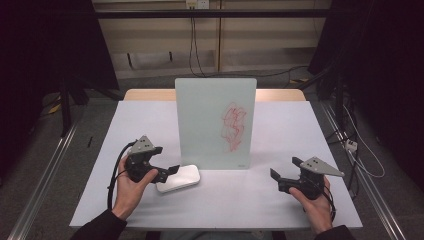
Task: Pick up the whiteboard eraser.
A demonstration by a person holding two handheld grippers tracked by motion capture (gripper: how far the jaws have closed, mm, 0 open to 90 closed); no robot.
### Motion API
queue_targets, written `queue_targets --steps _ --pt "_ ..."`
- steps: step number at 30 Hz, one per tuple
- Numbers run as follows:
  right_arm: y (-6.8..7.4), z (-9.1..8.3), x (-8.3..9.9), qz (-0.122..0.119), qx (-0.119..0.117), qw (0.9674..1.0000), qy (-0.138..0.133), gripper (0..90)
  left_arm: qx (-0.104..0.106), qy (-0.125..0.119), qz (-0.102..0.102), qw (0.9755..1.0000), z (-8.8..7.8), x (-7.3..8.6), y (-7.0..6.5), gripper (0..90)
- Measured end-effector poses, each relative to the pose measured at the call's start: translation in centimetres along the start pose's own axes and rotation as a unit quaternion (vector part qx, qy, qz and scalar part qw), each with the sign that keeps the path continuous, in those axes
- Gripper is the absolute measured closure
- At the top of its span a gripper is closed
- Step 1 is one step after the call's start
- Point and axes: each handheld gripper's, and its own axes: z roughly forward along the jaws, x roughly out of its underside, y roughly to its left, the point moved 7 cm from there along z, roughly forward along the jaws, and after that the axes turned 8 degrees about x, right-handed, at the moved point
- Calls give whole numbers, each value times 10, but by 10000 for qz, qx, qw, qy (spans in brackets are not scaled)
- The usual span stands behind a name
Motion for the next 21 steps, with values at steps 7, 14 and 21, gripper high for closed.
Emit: queue_targets --steps 7,14,21 --pt "0 0 0 -6 -19 10000 -15 87 396 162 -44 9991 11 1 -5 81" --pt "0 0 0 24 -43 10000 9 87 389 580 159 9974 15 7 -1 81" --pt "1 0 0 33 -66 10000 13 86 506 1092 409 9919 25 17 -6 115"
